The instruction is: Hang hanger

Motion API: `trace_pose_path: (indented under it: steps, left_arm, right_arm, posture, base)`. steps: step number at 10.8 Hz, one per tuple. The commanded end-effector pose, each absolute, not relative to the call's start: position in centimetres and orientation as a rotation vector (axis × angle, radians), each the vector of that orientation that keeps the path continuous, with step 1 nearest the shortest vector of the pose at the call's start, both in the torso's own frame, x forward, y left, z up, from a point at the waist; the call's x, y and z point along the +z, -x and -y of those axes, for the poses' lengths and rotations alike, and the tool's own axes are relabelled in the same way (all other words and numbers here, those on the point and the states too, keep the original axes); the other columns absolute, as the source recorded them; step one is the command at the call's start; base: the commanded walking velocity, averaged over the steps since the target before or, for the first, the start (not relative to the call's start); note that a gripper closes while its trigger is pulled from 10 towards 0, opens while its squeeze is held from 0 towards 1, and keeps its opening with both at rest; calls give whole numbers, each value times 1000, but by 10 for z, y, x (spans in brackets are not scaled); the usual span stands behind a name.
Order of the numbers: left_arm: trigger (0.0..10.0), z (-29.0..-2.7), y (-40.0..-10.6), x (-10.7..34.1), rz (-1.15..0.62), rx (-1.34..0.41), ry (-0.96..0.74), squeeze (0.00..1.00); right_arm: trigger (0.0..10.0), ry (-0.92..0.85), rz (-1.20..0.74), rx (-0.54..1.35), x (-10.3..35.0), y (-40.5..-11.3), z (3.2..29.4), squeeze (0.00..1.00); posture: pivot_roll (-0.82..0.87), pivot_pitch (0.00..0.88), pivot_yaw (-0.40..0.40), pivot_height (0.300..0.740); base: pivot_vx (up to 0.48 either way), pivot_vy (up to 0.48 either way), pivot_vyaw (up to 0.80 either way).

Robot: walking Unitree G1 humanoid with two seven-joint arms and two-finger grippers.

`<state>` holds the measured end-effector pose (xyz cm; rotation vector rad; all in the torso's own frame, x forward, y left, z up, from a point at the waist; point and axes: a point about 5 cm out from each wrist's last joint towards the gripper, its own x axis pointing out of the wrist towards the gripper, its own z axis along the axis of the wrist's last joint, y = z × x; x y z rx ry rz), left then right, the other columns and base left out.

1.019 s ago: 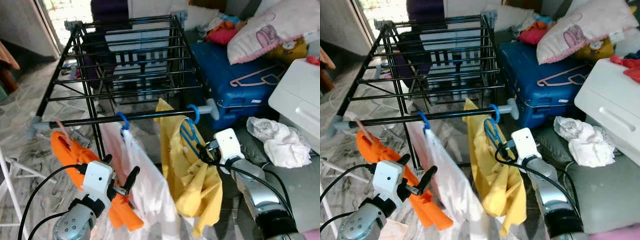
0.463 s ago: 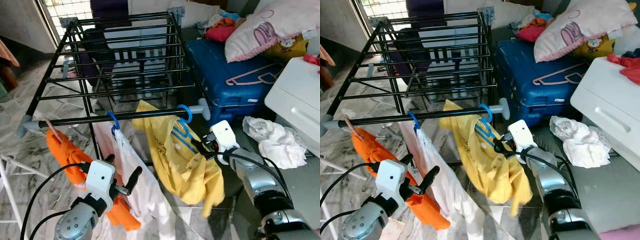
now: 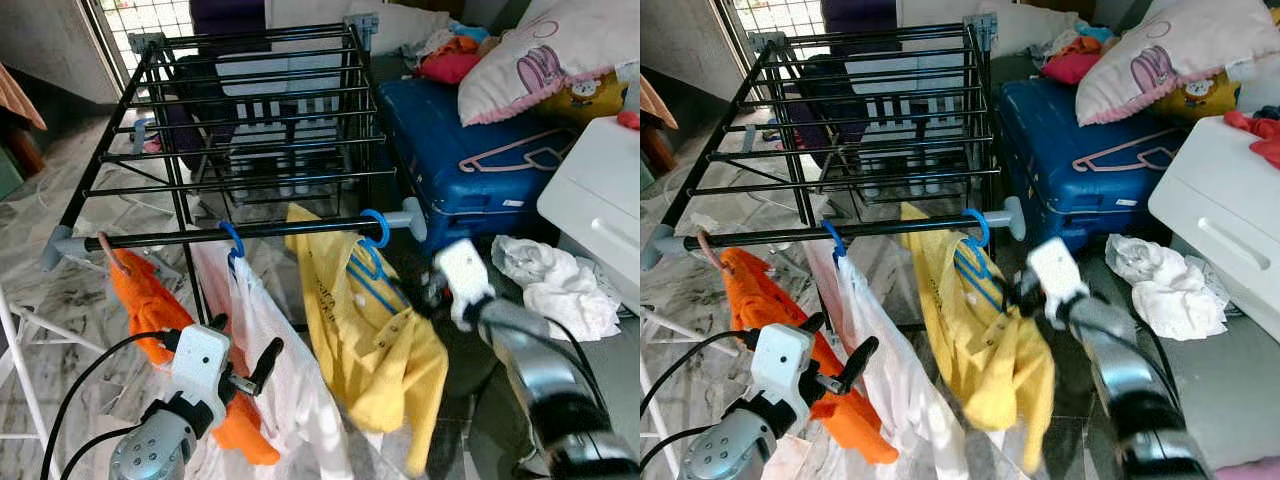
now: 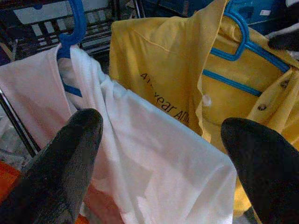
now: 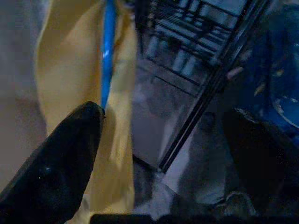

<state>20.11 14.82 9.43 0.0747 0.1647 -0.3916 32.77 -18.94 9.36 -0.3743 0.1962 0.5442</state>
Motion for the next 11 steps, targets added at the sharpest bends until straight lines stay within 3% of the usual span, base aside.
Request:
trace_pose_path:
  steps: [1, 3, 7, 11]
  left_arm:
    - [10000, -150, -201, 93, -180, -387, -85, 0]
    - [10000, -149, -201, 92, -186, -380, -87, 0]
    - [10000, -150, -200, 90, -193, -375, -85, 0]
    - [10000, -150, -202, 88, -201, -371, -82, 0]
  right_arm:
    - [10000, 412, -179, 571, 98, -328, 188, 0]
    - [10000, 362, -190, 465, 94, -325, 200, 0]
    - [10000, 165, 20, 396, 117, -301, 186, 0]
    - [10000, 108, -125, 530, 98, -270, 176, 0]
  posture:
    - [36, 25, 47, 740]
    - [37, 27, 39, 740]
    - [25, 28, 40, 740]
    - [15, 32, 38, 740]
  base:
    - [0, 0, 0]
    - [0, 0, 0]
    - [0, 0, 0]
    - [0, 0, 0]
